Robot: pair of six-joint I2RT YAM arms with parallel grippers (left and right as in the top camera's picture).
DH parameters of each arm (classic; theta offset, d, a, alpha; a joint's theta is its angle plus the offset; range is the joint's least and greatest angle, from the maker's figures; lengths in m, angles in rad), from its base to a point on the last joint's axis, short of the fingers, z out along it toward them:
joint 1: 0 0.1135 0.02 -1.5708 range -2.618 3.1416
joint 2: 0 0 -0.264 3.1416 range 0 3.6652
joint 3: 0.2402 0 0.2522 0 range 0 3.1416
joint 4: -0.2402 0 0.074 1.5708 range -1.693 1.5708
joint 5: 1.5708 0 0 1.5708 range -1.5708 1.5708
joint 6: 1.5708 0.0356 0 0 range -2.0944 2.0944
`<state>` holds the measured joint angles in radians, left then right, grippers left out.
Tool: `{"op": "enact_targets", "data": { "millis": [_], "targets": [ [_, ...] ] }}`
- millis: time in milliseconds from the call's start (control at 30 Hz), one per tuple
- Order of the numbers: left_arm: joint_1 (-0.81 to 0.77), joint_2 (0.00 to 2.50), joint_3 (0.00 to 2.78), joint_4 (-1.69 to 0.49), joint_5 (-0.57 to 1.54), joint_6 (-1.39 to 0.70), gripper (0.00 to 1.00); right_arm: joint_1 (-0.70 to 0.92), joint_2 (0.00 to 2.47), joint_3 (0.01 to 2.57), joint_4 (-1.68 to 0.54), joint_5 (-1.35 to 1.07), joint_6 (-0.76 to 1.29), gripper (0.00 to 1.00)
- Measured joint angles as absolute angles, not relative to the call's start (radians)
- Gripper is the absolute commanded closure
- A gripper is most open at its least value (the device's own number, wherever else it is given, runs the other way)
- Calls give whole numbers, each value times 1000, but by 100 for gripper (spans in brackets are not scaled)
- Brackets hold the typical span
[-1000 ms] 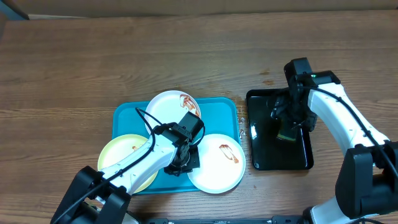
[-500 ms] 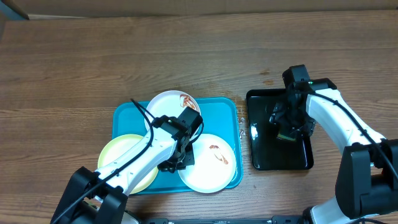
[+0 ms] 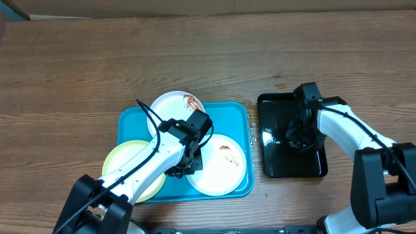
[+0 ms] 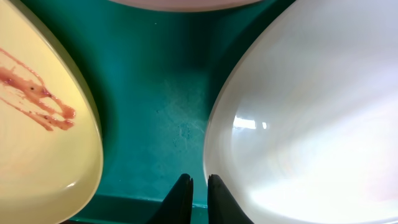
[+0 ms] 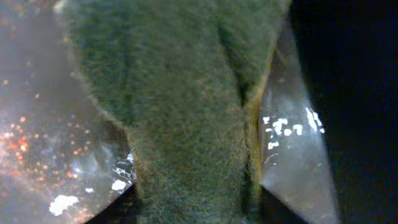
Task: Clean dirty plates on tray and stack at the side
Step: 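Lower the right gripper and grasp the green sponge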
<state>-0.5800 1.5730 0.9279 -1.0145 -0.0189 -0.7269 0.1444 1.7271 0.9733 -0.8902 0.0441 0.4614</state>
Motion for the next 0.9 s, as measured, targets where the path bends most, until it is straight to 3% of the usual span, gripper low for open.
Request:
{"op": "enact_targets", "data": {
  "millis": [67,100,300,500,600,733,833,900],
  "targets": [
    [-580,1573,925,-1014,-19,-727,87,144,1727,981,-915,28,437,76],
    [-580,1573,923,-1014,-19,-727,82,144,1727,989,-939,23,430,82],
    [-580,1573,922,-1015,-12,-727,53,144,1727,1072,-1040,4,407,77],
    [-580,1574,922,-1018,-12,-730,51,145,1727,1084,-1085,-21,394,76],
    [-580,1574,922,-1017,-12,-730,49,154,1727,1084,-1086,-48,391,83],
    [-580,1574,922,-1014,-12,-730,44,192,1727,1079,-1085,-64,392,84],
    [-580,1574,922,-1014,-12,-730,41,226,1727,1073,-1088,-72,399,57],
    [-580,1574,922,-1014,-12,-730,40,241,1727,1074,-1102,-75,395,51]
  ]
}}
